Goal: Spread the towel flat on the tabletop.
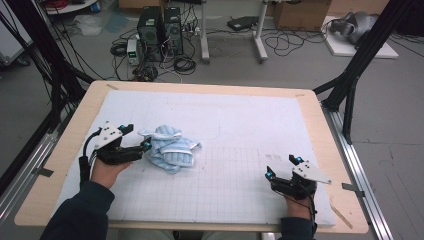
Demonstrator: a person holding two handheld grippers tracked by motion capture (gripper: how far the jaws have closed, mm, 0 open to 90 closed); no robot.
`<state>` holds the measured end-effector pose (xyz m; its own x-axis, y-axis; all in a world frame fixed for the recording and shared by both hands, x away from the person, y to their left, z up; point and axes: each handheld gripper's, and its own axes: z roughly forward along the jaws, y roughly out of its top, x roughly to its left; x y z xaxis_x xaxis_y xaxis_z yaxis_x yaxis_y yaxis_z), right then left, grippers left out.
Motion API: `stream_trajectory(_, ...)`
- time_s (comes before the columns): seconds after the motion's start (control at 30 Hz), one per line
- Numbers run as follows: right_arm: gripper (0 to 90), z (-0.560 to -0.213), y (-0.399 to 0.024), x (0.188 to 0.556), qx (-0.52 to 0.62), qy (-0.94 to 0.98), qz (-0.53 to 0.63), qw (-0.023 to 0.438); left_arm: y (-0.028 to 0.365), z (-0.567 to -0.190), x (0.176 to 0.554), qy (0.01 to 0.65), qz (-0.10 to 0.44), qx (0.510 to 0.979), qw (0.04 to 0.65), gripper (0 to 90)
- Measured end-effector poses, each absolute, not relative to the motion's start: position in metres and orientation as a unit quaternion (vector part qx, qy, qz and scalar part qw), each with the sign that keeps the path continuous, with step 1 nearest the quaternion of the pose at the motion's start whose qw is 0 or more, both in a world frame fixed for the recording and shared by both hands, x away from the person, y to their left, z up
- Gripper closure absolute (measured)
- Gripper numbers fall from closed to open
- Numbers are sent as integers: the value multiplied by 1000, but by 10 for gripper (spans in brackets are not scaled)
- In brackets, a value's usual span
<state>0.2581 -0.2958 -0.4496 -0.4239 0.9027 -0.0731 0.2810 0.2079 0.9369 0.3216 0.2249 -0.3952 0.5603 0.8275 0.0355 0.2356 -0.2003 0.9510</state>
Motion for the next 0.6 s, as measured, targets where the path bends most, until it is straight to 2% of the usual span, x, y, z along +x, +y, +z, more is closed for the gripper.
stream_trajectory(0.2, 110, -450, -295, 258, 422, 702, 468, 332, 219, -401, 328, 369, 280, 732, 500, 251)
stream_trajectory(0.3, 110, -450, -295, 258, 422, 704, 466, 331, 219, -403, 331, 371, 270, 736, 497, 402)
stream_trajectory(0.43, 110, -450, -295, 258, 420, 705, 466, 332, 217, -403, 331, 353, 265, 743, 502, 773)
stream_trajectory(0.5, 110, -450, -295, 258, 421, 706, 465, 330, 215, -402, 330, 348, 261, 741, 512, 838)
stream_trajectory(0.6, 110, -450, -294, 259, 421, 707, 463, 329, 213, -397, 328, 345, 252, 736, 526, 846)
